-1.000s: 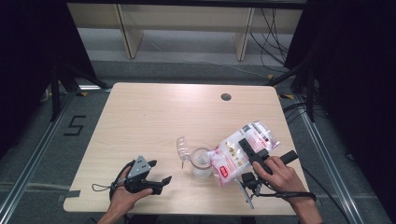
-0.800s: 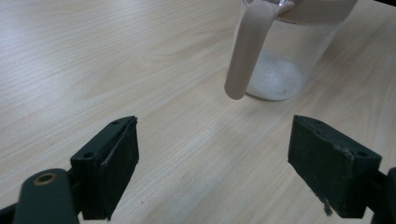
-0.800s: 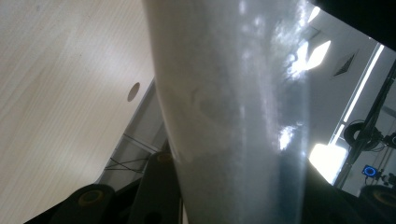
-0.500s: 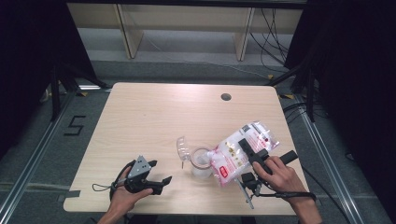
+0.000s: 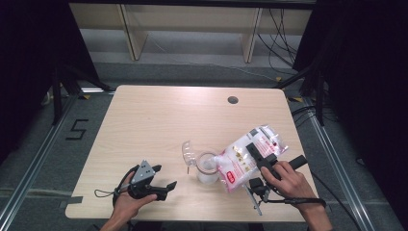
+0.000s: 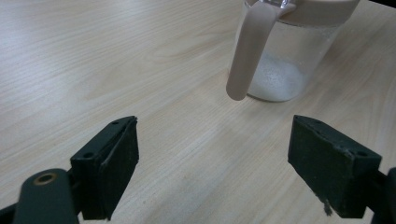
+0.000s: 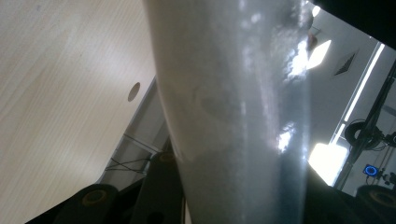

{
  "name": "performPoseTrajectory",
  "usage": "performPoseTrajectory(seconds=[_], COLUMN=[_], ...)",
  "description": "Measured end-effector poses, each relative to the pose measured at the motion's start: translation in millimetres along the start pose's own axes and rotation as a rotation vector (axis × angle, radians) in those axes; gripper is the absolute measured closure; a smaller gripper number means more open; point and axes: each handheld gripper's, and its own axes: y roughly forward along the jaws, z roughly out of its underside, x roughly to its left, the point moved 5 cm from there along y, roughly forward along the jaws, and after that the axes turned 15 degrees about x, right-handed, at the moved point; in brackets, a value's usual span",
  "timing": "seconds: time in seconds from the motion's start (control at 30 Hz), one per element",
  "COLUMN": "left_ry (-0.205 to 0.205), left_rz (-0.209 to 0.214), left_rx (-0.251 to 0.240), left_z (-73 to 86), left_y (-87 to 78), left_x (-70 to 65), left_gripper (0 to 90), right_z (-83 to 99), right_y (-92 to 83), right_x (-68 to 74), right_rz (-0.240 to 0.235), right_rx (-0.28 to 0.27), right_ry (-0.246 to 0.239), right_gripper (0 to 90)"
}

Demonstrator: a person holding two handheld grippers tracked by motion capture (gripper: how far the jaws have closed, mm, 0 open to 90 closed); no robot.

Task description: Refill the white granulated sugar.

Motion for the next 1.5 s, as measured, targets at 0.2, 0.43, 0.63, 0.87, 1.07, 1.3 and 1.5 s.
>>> performPoseTrajectory(seconds=[0.2, 0.43, 0.63, 0.87, 1.07, 1.3, 1.5], left_ry=[0.002, 0.002, 0.003, 0.005, 0.008, -0.003, -0.001], left_rz=[-0.003, -0.002, -0.001, -0.003, -0.007, 0.003, -0.001], left_rx=[0.000, 0.001, 0.001, 0.002, 0.005, 0.001, 0.002], left_z=[0.1, 0.1, 0.1, 0.1, 0.2, 0.3, 0.2], left_y=[-0.4, -0.2, -0.2, -0.1, -0.2, 0.5, 0.2], left_x=[0.4, 0.1, 0.0, 0.2, 0.3, -0.2, 0.0], left_gripper=[16.0, 16.0, 16.0, 16.0, 16.0, 16.0, 16.0], right_z=[-0.4, -0.6, -0.6, -0.8, -0.9, -1.6, -1.6], right_y=[0.3, 0.9, 0.9, 1.1, 1.1, 1.6, 1.6], right_x=[0.0, 1.7, 1.5, 1.8, 2.0, 1.9, 2.3], right_rz=[-0.001, 0.005, 0.004, 0.006, 0.005, 0.006, 0.006], right_rx=[-0.003, -0.011, -0.011, -0.014, -0.014, -0.023, -0.023], right_ry=[0.001, 0.017, 0.015, 0.017, 0.018, 0.009, 0.014], right_gripper=[74.6, 75.1, 75.2, 75.2, 75.3, 75.3, 75.4])
